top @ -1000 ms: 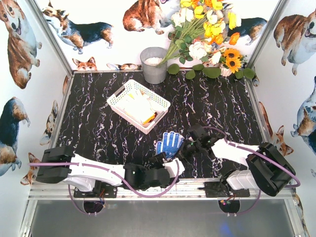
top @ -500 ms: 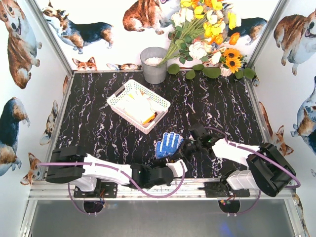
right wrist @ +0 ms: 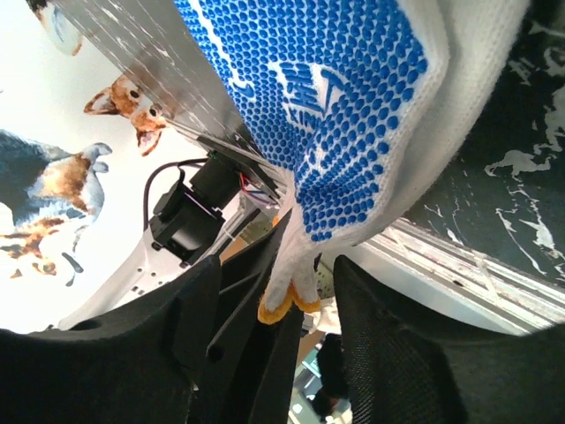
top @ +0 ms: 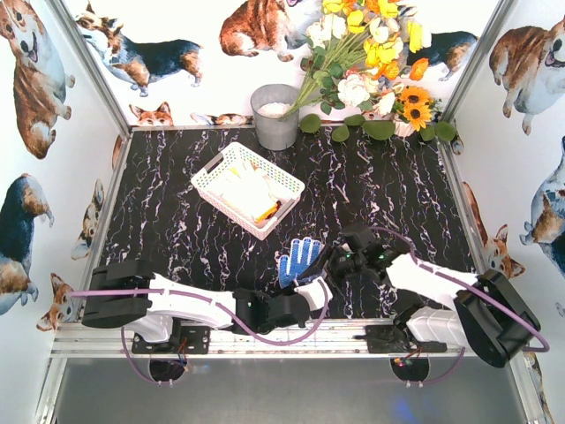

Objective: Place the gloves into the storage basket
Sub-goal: Pick up the glove from the center of the board.

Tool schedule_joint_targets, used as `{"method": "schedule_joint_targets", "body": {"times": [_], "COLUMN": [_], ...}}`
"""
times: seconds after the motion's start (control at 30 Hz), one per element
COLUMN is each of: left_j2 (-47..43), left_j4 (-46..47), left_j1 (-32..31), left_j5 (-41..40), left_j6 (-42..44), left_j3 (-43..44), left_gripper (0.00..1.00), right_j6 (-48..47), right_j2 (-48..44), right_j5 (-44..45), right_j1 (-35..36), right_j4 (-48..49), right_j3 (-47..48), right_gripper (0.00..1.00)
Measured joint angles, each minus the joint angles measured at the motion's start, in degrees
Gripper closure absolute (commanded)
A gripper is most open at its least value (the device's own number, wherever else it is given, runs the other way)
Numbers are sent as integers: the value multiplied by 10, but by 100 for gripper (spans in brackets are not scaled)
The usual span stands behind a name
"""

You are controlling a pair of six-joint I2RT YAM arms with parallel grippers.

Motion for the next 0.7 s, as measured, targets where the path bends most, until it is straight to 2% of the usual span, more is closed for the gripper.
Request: {"method": "schedule_joint_targets", "body": {"times": [0.1,0.37,0.7], "left_j2": [-2,-29,-49], "left_j4": [-4,-13,-10], "left_j1": [6,31,39], "left_j5": [4,19,65], "left_j6": [-25,-82,-88], "left_j3": [0,4,6], "left_gripper": [100,100,100], "right_j6": [3,14,15], "right_j2": [-21,-55,-40], "right_j5": [19,80,162], "right_j1": [-1,-2,6], "right_j4": [0,-2,73], "right_j3": [-6,-39,-73], "right_gripper": [37,37,37]}}
